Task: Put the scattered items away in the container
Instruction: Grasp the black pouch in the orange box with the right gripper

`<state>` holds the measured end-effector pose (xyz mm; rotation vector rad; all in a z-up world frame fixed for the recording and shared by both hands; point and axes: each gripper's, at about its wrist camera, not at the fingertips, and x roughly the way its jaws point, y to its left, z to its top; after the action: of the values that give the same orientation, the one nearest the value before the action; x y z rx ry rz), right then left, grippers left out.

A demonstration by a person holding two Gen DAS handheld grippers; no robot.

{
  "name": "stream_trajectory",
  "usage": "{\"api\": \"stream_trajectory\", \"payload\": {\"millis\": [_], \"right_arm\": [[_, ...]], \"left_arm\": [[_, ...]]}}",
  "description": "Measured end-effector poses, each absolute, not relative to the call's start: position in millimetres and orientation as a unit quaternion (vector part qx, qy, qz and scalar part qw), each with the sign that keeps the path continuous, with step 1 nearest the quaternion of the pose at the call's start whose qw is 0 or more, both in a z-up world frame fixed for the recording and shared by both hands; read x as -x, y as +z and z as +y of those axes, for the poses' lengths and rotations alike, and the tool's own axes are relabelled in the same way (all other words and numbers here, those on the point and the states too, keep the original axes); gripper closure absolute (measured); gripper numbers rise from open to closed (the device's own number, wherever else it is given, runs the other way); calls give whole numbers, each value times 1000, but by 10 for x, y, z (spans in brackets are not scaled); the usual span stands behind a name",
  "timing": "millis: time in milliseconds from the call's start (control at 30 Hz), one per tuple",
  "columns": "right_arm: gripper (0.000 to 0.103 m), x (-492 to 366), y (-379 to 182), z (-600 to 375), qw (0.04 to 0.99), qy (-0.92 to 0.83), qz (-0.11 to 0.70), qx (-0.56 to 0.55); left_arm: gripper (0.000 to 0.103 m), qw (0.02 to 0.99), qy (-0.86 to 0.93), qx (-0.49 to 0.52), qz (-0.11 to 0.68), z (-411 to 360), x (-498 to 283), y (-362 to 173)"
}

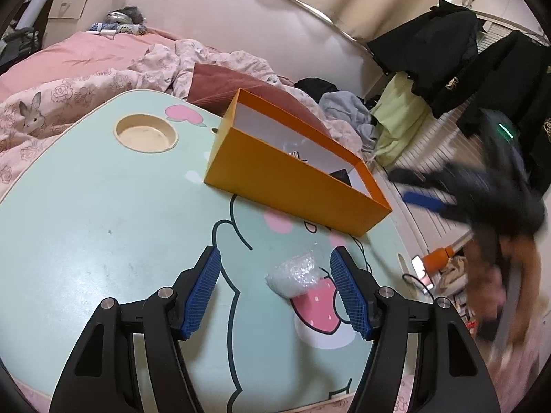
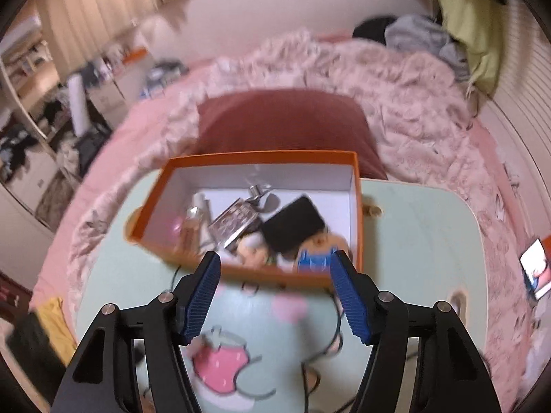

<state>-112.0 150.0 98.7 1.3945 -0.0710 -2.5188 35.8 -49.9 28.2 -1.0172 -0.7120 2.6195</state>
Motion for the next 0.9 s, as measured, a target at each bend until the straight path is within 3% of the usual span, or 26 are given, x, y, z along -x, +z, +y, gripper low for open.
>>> {"api": "stream_trajectory", "payload": {"millis": [67,100,167,333,567,633,700,900], "right_arm": [[35,1350,934,1344,127,-859,29,-496],[27,1455,888,1267,119,-854,61,-502],[23,1607,789,1230,96,-847,92,-515],[19,1840,547,1372,74,-818,39,-569],[18,1972,289,1057,94,-776,71,-619],[24,1983,252,1023,85,-779,85,-615],[37,1994,259,1020,70,-784,89,-610],[37,1964,299,1105,76,-797,77,-594]], "left_arm": [[36,122,898,345,-243,-498,-365,293],[36,122,898,345,-243,-502,-372,290],[36,123,898,345,-244,-509,-374,286],[36,127,896,345,-250,-523,-364,273],[36,127,894,347,-253,-525,-357,264],[36,127,893,348,-257,-539,-355,257],[36,127,892,349,-258,-547,-354,250],[36,127,890,352,-260,-546,-355,239]]}}
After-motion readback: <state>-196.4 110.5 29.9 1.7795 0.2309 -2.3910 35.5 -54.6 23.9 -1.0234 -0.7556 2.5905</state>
